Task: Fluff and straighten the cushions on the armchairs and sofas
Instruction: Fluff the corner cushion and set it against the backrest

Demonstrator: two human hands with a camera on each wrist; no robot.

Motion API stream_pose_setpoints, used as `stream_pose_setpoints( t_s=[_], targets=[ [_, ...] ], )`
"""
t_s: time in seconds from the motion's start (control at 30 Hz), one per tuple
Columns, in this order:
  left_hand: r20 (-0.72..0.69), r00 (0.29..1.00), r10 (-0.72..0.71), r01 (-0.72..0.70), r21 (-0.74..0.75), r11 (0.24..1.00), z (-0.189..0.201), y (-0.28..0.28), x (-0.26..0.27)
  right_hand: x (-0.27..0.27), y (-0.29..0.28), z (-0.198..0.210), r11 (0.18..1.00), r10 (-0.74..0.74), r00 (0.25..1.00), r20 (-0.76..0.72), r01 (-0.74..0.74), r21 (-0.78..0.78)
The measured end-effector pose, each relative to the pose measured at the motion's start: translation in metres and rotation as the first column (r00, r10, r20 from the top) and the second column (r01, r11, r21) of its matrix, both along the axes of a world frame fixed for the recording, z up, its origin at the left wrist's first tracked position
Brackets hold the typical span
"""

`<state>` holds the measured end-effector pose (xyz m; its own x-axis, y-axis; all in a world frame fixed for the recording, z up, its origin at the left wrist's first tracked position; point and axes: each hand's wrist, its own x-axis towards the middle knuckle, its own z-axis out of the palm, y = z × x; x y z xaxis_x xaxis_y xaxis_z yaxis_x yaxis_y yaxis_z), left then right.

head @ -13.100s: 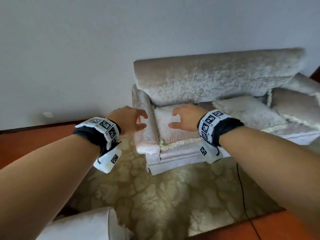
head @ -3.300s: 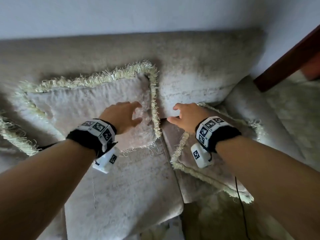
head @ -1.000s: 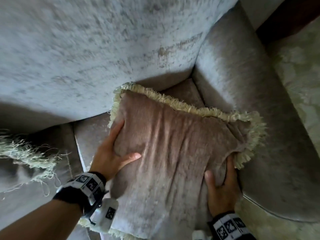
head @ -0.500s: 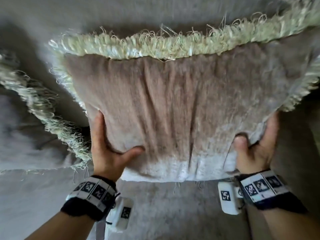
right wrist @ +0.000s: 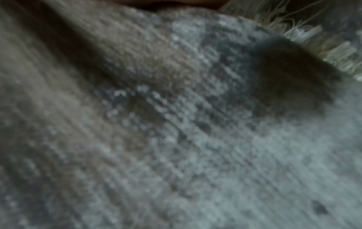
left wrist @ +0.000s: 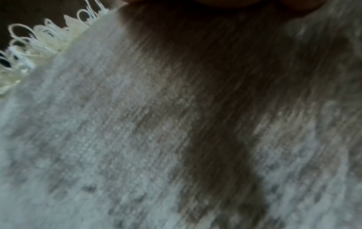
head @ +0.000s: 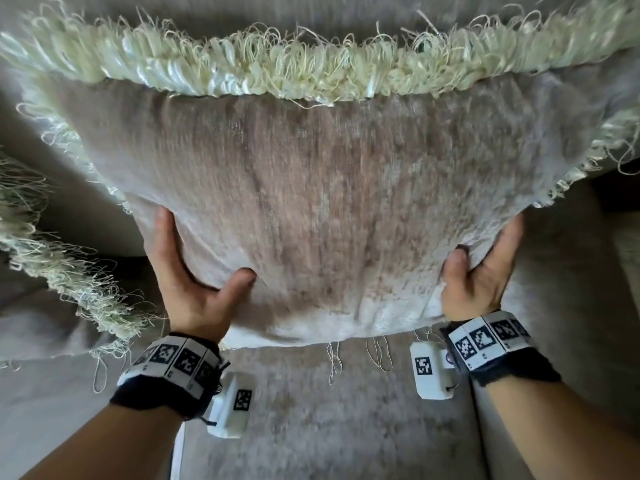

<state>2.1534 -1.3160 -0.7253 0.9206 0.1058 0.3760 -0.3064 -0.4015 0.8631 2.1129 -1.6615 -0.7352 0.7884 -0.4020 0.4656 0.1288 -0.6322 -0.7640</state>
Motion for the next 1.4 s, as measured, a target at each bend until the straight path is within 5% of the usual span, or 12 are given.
stream_pose_setpoints(
  t_s=[0.2, 0.37, 0.5, 0.63, 0.87, 0.97, 1.4],
  targets=[
    [-0.061, 0.986, 0.156, -0.152, 0.061, 0.986, 0.025, 0.011, -0.011, -0.024, 0.008, 0.046, 0.996, -0.091, 0.983, -0.156, 0.091, -0.011],
    [-0.240, 0.946, 0.219, -0.120, 0.370, 0.921, 0.104, 0.023, -0.023, -0.038, 0.022, 0.115, 0.957, -0.219, 0.934, -0.283, 0.149, -0.248],
    [-0.508, 0.851, 0.135, 0.165, 0.503, 0.848, 0.187, 0.029, -0.023, -0.037, 0.041, 0.195, 0.925, -0.131, 0.802, -0.584, -0.113, -0.362],
    [-0.571, 0.819, 0.056, 0.348, 0.573, 0.742, 0.261, 0.029, -0.037, -0.039, 0.064, 0.261, 0.828, -0.001, 0.657, -0.754, -0.423, -0.369],
    [-0.523, 0.848, 0.086, 0.390, 0.726, 0.566, 0.370, 0.029, -0.089, -0.066, 0.100, 0.373, 0.652, 0.053, 0.599, -0.799, -0.627, -0.426],
    [-0.481, 0.871, 0.096, 0.377, 0.781, 0.498, 0.406, 0.027, -0.128, -0.094, 0.105, 0.409, 0.622, 0.083, 0.632, -0.770, -0.637, -0.456],
    [-0.534, 0.845, -0.036, 0.517, 0.797, 0.312, 0.506, -0.016, -0.332, -0.287, 0.079, 0.529, 0.453, 0.134, 0.584, -0.801, -0.755, -0.475]
  ],
)
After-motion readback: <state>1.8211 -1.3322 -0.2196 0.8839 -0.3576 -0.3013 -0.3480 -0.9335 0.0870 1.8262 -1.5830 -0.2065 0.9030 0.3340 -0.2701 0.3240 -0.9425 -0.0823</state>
